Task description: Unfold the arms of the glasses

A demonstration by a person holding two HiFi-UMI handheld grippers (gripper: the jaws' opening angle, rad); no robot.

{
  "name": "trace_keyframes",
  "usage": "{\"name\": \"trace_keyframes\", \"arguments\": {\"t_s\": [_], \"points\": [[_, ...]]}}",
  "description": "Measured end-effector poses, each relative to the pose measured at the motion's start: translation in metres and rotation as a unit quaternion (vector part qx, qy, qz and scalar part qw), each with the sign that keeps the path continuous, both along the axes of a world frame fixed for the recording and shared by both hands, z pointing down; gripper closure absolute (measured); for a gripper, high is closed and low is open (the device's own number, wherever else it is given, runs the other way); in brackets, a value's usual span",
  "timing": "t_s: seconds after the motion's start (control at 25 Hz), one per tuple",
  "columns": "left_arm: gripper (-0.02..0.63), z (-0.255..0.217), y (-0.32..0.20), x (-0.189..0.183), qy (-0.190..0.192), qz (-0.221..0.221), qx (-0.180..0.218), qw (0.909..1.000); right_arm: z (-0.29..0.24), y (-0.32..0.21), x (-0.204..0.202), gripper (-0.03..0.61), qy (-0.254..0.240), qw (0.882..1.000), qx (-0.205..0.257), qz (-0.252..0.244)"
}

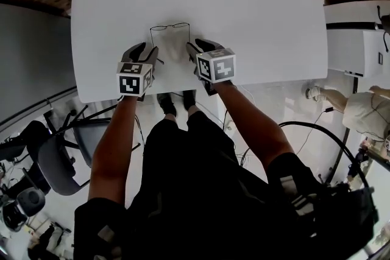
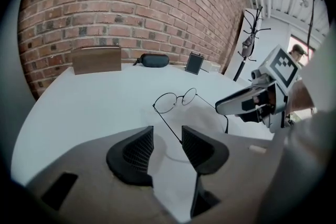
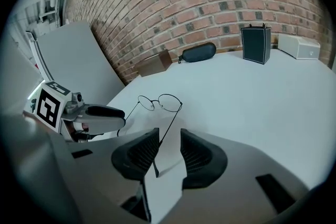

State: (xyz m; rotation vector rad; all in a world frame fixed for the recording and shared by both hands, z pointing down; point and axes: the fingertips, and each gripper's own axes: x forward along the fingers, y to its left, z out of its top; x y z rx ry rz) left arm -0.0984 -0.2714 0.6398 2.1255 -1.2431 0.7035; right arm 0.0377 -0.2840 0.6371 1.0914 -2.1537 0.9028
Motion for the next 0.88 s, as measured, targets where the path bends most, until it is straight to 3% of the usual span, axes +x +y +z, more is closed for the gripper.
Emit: {"name": "trace_keyframes", "arguments": {"t_s": [0.2, 0.48, 0.64, 0.88], "points": [[0.443, -0.002, -0.005, 0.002, 0.006, 0.0, 0.007, 1.0, 0.0, -0.002, 0.001, 0.462, 0.0, 1.0, 0.013, -0.005], [0.443, -0.011, -0.003, 0.001, 0.021, -0.016, 0.023, 0.9994, -0.017, -0.003, -0.006, 0.462, 0.012, 0.997, 0.073, -0.032], [0.443, -0.031, -0.003, 0.0, 0.052, -0.035, 0.038, 0.9973, -0.034, -0.006, -0.007, 0.462, 0.003, 0.995, 0.092, -0.027], [0.443, -0.078, 0.013, 0.002, 0.115, -0.065, 0.091, 0.9871, -0.077, 0.002, -0.007, 0.463, -0.008, 0.99, 0.139, -0.031]]}}
